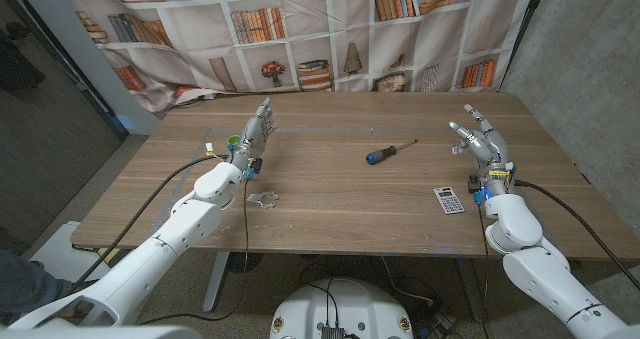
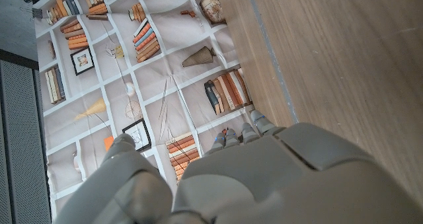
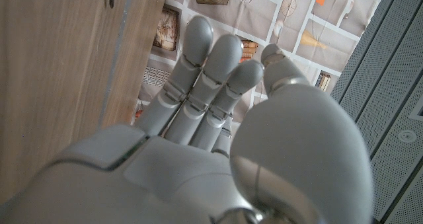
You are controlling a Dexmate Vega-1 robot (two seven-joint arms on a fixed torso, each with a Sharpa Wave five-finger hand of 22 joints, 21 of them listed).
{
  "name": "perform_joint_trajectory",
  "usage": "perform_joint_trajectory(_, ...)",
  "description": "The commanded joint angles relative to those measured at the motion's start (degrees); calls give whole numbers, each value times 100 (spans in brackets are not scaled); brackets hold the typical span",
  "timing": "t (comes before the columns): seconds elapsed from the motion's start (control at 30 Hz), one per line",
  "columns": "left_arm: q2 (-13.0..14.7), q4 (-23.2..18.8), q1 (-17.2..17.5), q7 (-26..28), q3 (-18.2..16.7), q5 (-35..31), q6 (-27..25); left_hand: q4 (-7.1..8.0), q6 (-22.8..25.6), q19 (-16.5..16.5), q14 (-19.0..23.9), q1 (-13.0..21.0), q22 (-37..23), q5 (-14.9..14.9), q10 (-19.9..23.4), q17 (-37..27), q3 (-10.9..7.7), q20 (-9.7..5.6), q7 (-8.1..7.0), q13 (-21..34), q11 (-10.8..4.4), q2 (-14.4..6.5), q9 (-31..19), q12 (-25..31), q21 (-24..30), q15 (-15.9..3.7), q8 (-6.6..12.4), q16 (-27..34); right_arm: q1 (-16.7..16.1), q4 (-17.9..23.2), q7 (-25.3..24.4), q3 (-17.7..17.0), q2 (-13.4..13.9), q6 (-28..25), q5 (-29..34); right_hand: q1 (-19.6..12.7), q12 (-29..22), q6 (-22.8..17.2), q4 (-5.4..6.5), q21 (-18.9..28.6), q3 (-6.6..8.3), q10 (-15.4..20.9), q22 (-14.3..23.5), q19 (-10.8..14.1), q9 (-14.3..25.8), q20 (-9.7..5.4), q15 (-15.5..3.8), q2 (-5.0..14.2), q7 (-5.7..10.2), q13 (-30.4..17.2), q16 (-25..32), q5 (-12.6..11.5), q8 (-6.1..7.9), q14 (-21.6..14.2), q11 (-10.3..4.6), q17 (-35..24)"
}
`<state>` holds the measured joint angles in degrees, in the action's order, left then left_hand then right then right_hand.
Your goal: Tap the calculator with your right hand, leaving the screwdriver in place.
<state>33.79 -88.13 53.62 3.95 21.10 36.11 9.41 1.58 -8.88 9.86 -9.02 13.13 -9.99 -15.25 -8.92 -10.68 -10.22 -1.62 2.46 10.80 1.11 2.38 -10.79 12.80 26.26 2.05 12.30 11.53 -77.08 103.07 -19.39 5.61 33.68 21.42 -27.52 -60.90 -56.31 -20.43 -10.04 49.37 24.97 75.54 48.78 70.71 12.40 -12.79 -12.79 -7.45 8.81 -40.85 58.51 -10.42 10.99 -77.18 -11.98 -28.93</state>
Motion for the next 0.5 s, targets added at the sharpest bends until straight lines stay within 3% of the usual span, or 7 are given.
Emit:
perform_joint_trajectory(0.03, -31, 20, -37, 16, 23, 2, -22, -7, 42, 531, 41, 21, -26, 6, 39, -6, -50, 14, 21, 9, 10, -32, -19, -1, -24, -8, 12, -3, -466, 540, -236, -255, 208, -363, 199, -324, 11, 23, 14, -1, -13, 24, -63, 56, 22, 16, -21, 122, 22, 5, 37, -95, 37, -31, 16, -1)
perform_joint_trajectory(0.37, -24, -60, -1, 51, 33, -12, -40, -7, 64, 517, 33, 38, -27, 26, 49, -7, -45, 3, 37, 9, 14, -50, -19, -8, -40, -5, 9, -16, -856, 850, -108, -528, 357, -429, 297, -867, -111, -35, 12, 21, 66, 76, -161, -40, 24, 15, -24, 368, 176, -139, -6, -354, 53, -1, 50, -92)
perform_joint_trajectory(0.5, -28, -90, 0, 97, 40, -32, -65, -6, 69, 512, 47, 44, -28, 34, 48, -8, -43, 2, 37, 9, 6, -57, -20, -12, -45, 4, 6, -14, -1015, 947, -78, -642, 369, -430, 357, -931, -135, -123, 41, 71, 69, 102, -152, -83, 21, 33, -24, 405, 243, -168, -22, -476, 74, 4, 56, -158)
